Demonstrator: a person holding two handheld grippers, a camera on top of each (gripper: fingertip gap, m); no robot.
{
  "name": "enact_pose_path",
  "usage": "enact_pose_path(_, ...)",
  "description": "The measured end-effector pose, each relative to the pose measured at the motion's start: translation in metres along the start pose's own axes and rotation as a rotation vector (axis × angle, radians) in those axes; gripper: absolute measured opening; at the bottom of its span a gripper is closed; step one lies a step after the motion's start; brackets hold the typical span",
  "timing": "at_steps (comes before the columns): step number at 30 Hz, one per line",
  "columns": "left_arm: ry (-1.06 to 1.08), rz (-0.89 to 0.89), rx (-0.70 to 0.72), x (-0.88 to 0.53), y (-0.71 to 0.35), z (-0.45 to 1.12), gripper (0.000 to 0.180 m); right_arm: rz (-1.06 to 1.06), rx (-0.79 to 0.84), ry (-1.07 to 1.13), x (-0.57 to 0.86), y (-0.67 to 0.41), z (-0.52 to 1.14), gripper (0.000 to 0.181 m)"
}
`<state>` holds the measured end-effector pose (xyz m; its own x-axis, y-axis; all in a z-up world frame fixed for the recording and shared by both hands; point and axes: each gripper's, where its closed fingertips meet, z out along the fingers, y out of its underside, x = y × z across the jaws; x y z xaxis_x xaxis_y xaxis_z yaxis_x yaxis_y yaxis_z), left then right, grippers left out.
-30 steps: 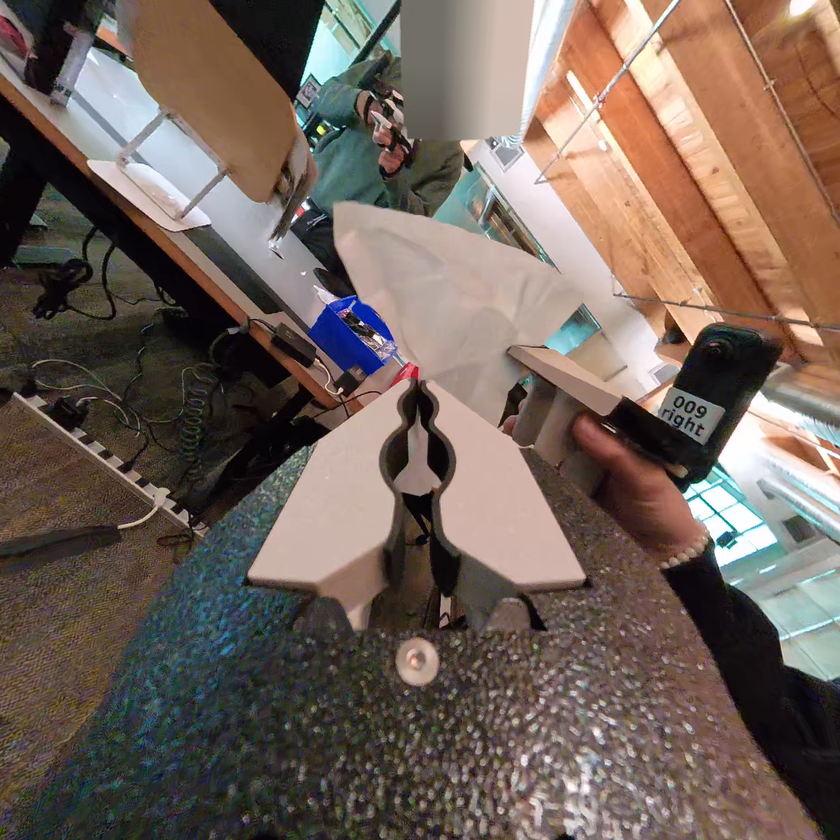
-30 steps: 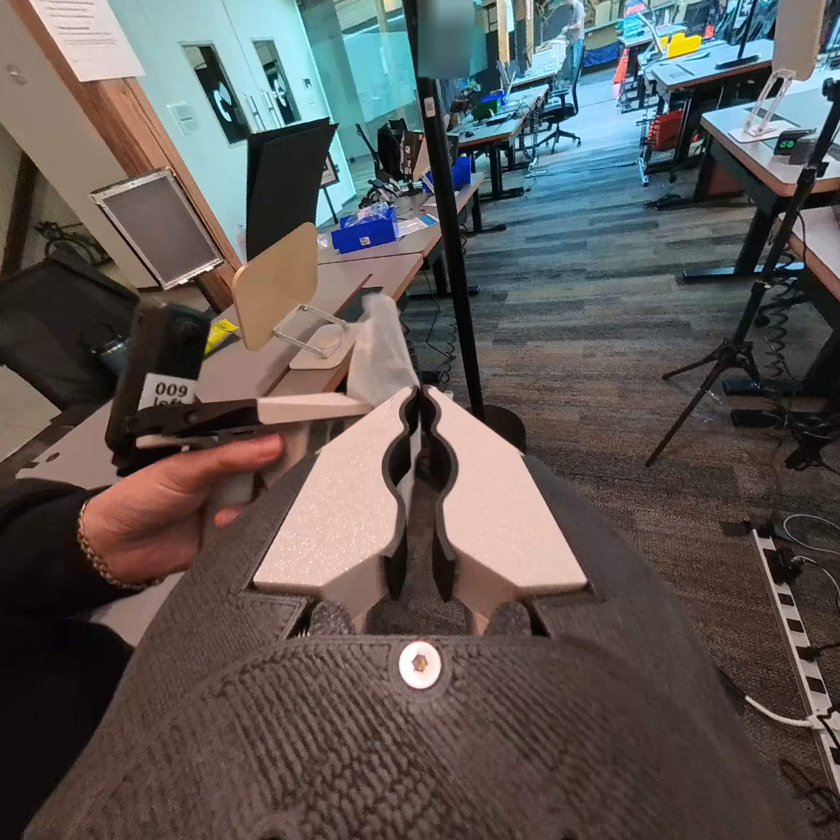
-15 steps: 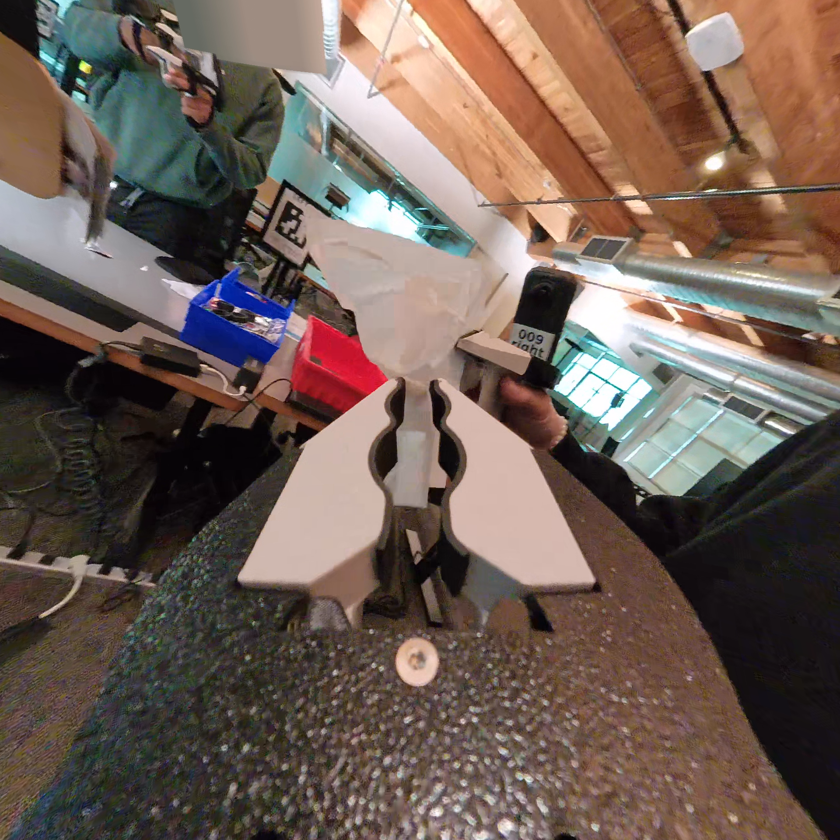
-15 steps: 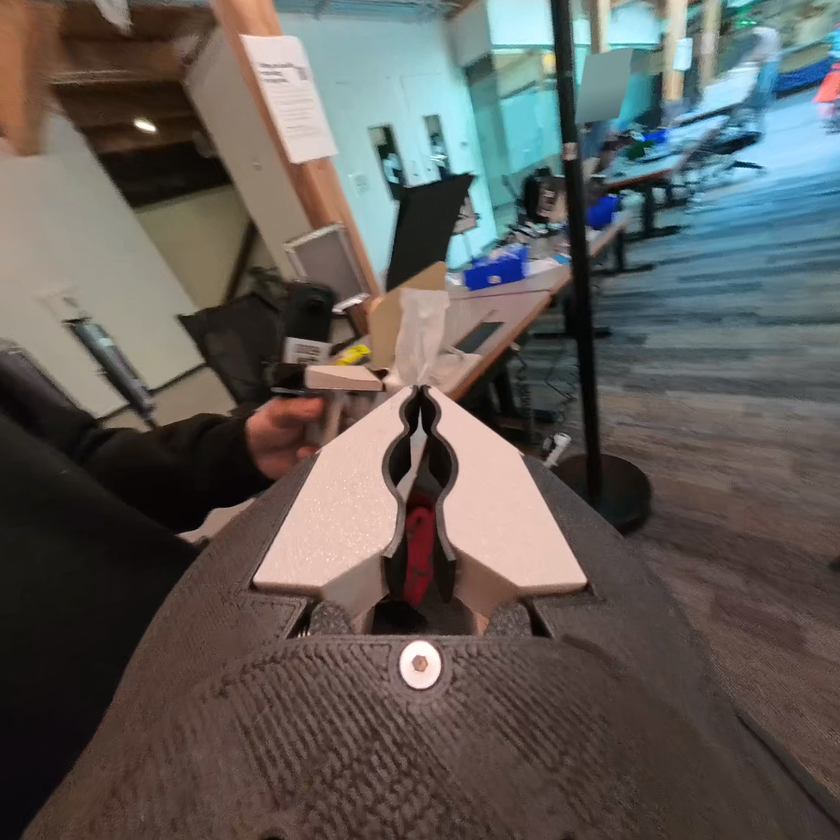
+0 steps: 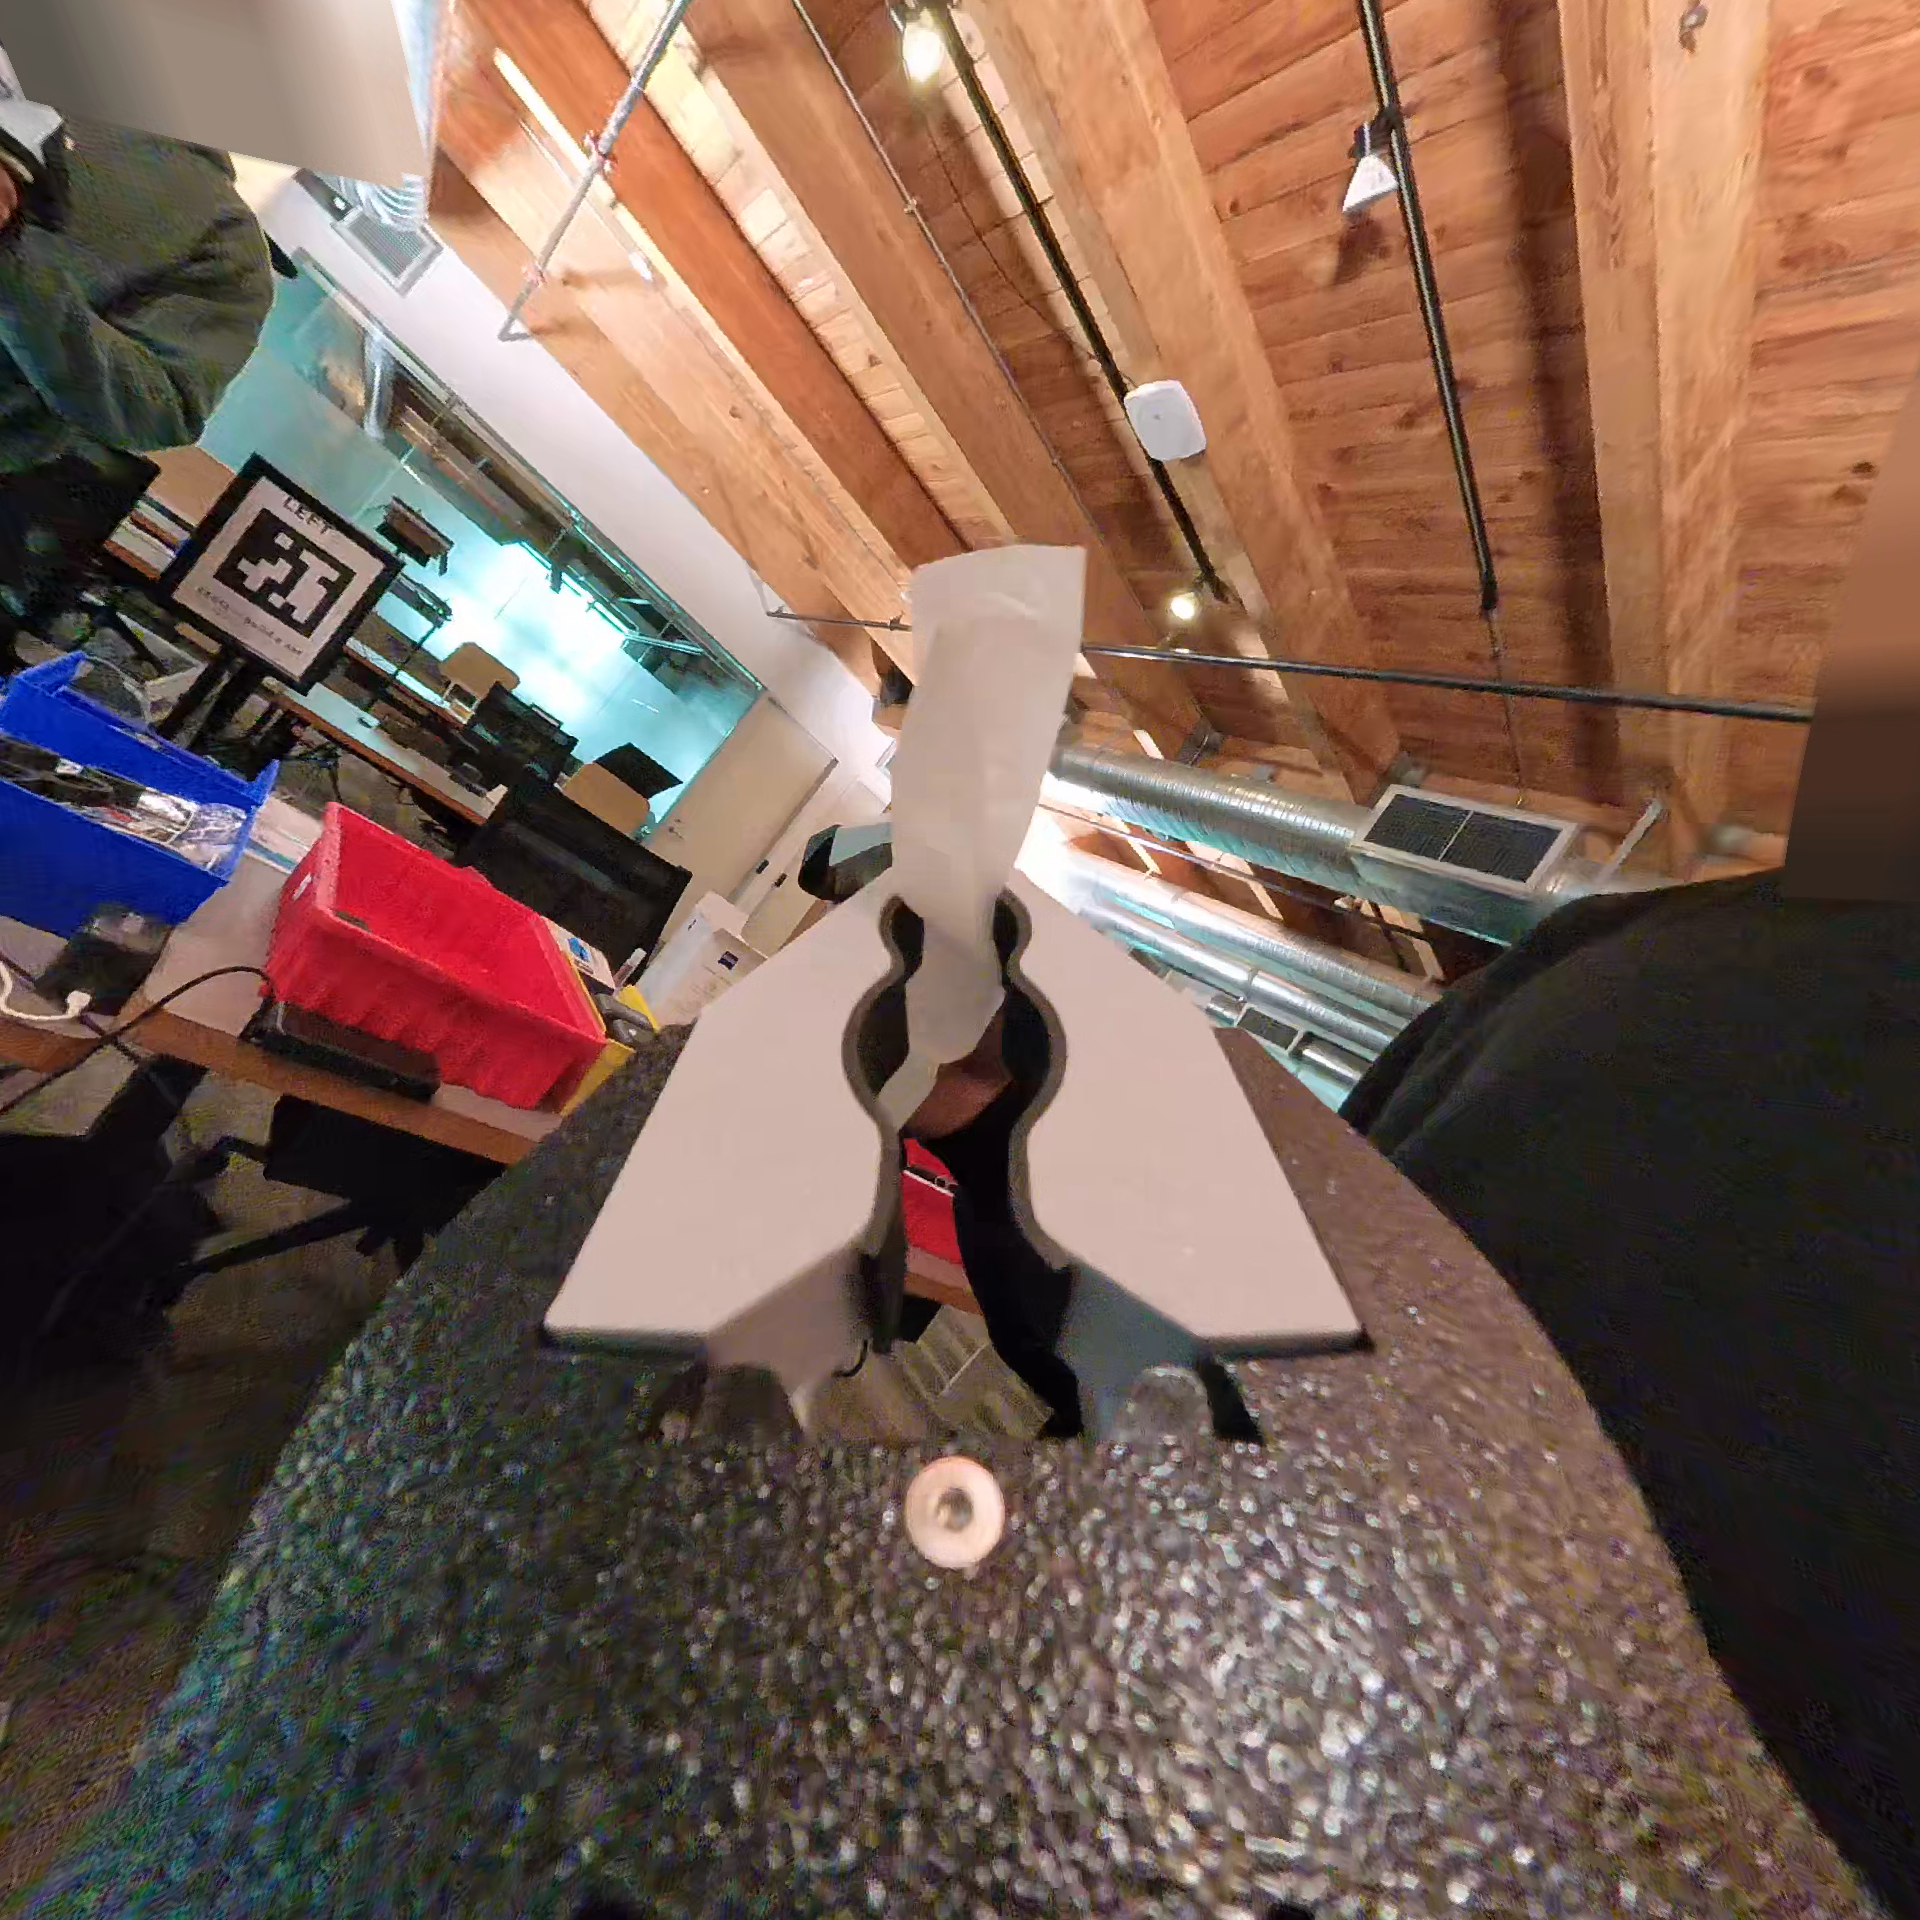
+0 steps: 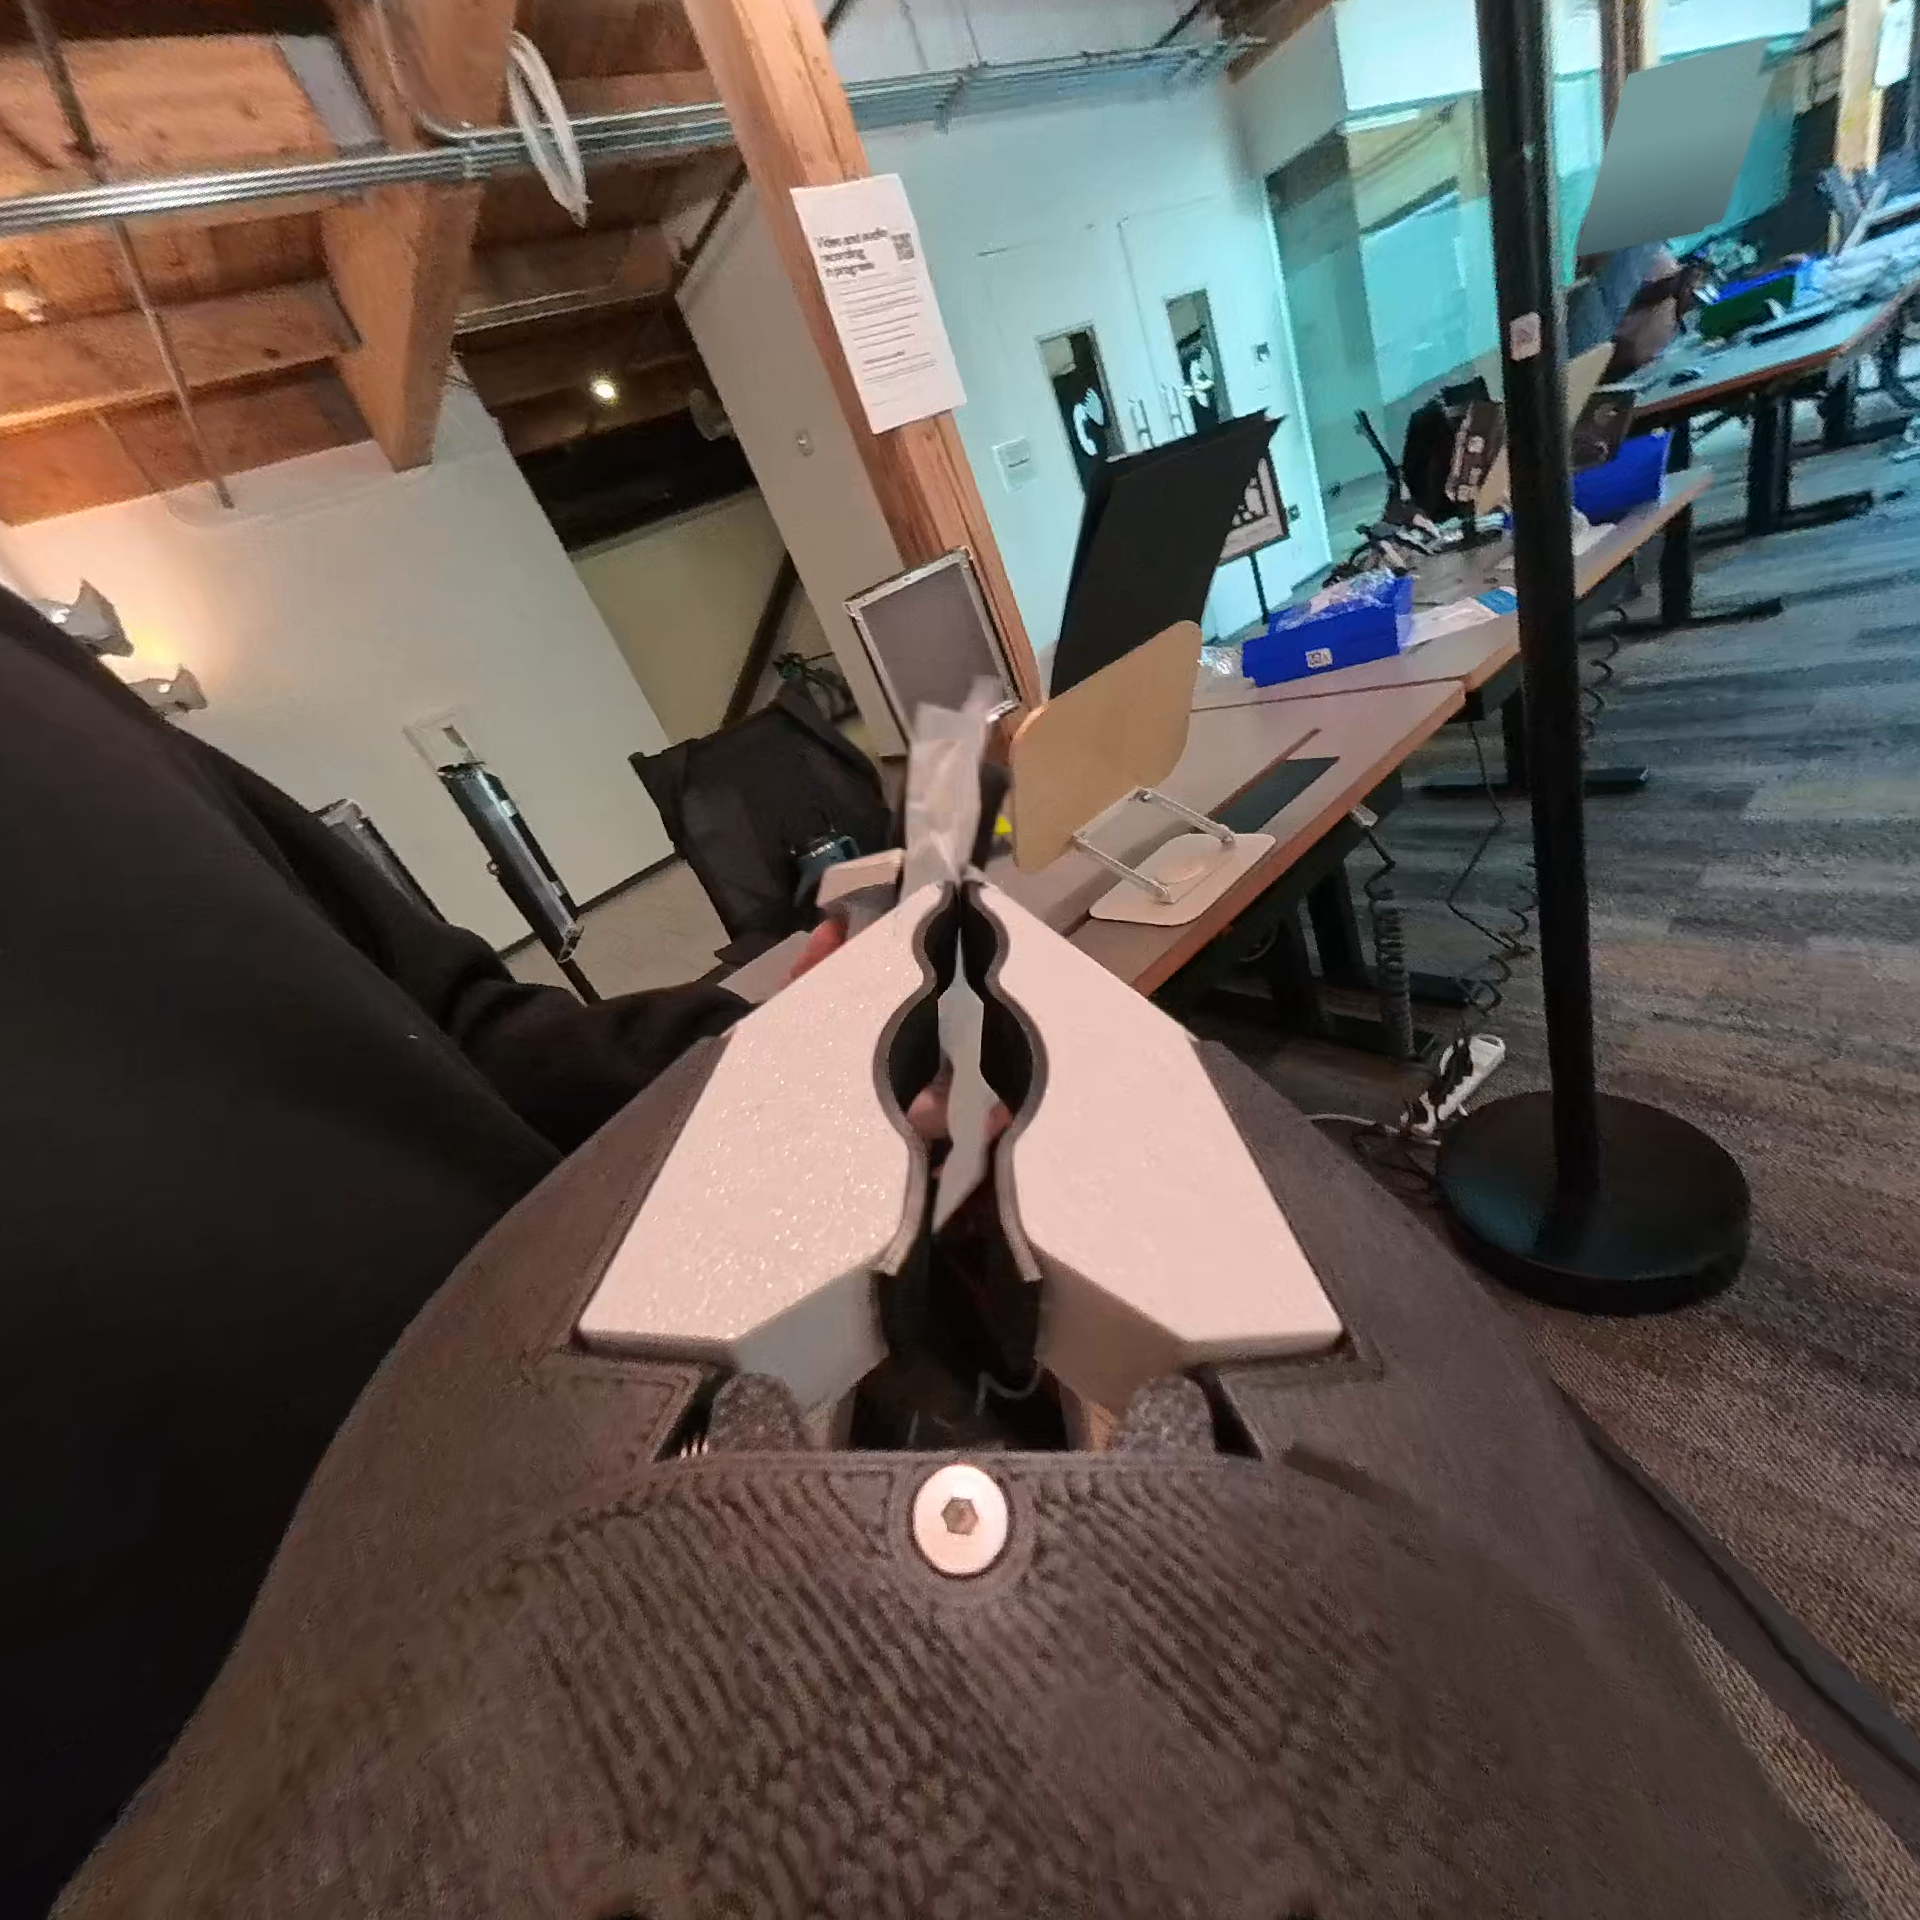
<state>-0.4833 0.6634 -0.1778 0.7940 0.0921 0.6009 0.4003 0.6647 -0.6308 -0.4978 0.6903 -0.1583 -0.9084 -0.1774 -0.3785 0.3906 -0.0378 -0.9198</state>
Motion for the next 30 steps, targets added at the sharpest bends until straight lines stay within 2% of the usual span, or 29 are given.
enact_pose_path(2,-0.017,0.047,-0.039,-0.001,0.004,0.0,0.0,0.011,-0.003,0.05,0.009,0.002,-0.005,0.0)
enact_pose_path(9,-0.224,0.236,-0.194,-0.022,0.004,-0.008,0.0,-0.09,-0.142,0.166,0.028,0.023,-0.009,0.0)
enact_pose_path(15,-0.392,0.398,-0.388,-0.036,0.0,-0.02,0.0,-0.219,-0.298,0.263,0.046,0.05,-0.007,0.001)
enact_pose_path(17,-0.431,0.418,-0.406,-0.036,-0.01,-0.025,0.0,-0.28,-0.373,0.341,0.06,0.06,-0.011,0.025)
enact_pose_path(21,-0.442,0.473,-0.532,-0.025,-0.018,-0.032,0.0,-0.367,-0.573,0.525,0.091,0.078,-0.023,0.05)
enact_pose_path(23,-0.433,0.513,-0.565,-0.014,-0.026,-0.027,0.0,-0.396,-0.662,0.64,0.109,0.083,-0.03,0.054)
enact_pose_path(24,-0.428,0.537,-0.575,-0.007,-0.031,-0.023,0.0,-0.411,-0.698,0.705,0.118,0.084,-0.033,0.053)
enact_pose_path(28,-0.414,0.634,-0.604,0.026,-0.047,0.003,0.0,-0.467,-0.837,0.875,0.143,0.089,-0.041,0.007)
enact_pose_path(30,-0.407,0.633,-0.631,0.037,-0.047,0.016,0.0,-0.508,-0.94,0.923,0.152,0.095,-0.042,0.0)
